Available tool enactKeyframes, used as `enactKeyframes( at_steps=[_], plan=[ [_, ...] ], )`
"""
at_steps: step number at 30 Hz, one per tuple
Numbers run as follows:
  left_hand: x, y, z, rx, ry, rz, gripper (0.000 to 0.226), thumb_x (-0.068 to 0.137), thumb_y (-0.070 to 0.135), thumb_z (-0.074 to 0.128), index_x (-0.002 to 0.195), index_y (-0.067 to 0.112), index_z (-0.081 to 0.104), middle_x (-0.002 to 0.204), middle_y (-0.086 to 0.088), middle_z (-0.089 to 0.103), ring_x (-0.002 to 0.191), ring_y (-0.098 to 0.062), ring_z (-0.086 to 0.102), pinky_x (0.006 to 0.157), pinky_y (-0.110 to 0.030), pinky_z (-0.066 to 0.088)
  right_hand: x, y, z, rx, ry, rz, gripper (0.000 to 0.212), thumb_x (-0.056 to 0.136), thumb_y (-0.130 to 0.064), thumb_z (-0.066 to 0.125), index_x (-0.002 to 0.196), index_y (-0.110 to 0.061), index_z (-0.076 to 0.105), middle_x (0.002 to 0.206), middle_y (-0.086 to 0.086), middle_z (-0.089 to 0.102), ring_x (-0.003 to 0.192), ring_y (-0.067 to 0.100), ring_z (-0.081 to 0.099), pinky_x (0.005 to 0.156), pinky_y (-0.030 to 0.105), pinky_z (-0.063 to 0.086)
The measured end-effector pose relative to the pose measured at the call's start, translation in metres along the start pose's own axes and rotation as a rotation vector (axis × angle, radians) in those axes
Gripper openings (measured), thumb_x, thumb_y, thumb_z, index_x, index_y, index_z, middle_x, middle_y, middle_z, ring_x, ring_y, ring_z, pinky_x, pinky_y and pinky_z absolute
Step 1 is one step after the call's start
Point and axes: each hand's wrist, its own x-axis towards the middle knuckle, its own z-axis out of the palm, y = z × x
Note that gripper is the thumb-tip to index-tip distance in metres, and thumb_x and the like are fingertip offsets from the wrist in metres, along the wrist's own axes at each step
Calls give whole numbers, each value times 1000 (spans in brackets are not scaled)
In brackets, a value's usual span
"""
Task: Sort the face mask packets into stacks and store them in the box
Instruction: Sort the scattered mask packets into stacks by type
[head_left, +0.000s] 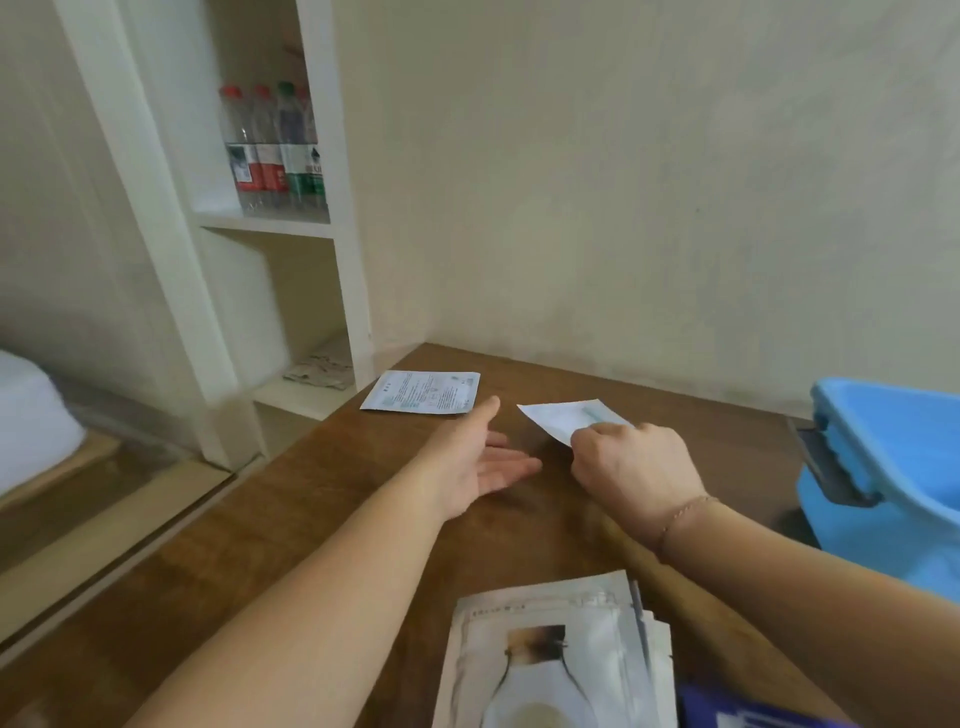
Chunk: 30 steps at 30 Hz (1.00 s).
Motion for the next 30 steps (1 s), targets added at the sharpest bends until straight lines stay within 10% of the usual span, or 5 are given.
enactKeyframes(
  at_steps=[8, 15, 19, 26, 30],
  plan=[
    [-5, -3, -4, 71, -20, -46, 34, 92, 3, 62, 125, 6, 54, 104, -15, 73, 85, -25, 74, 53, -30, 58, -23, -2, 10, 164, 201, -384, 10, 79, -27, 67, 71, -21, 63, 68, -2, 67, 48, 22, 61, 35, 26, 36],
    [-58, -3, -20, -108, 4, 113, 26, 94, 0, 59, 112, 18, 60, 109, -8, 73, 94, -21, 73, 64, -31, 59, -24, -8, -33, 1302, -107, 666, 36, 94, -45, 54, 118, -18, 56, 107, -2, 64, 91, 13, 63, 76, 28, 57],
    [-114, -10, -22, -62, -99, 193, 26, 94, 2, 60, 114, 18, 64, 105, -7, 75, 92, -21, 74, 65, -30, 59, -26, -2, -42, 1973, -252, 727, 45, 95, -28, 59, 132, -6, 48, 115, 12, 66, 96, 29, 70, 75, 41, 60],
    [-209, -40, 20, 284, -141, 632, 69, 67, 5, 85, 129, 18, 57, 102, -2, 75, 84, -13, 71, 64, -20, 55, -94, 33, -108, 1964, -100, 561, 46, 84, 2, 66, 126, 8, 51, 118, 26, 63, 101, 39, 65, 84, 54, 55],
    [-263, -62, 84, 544, -252, 825, 58, 50, 37, 95, 103, 30, 73, 93, 6, 76, 81, -7, 70, 75, -16, 53, -182, 116, -162, 1827, 12, 514, 29, 85, 2, 65, 113, -3, 61, 93, 11, 70, 77, 20, 69, 61, 32, 58]
  ],
)
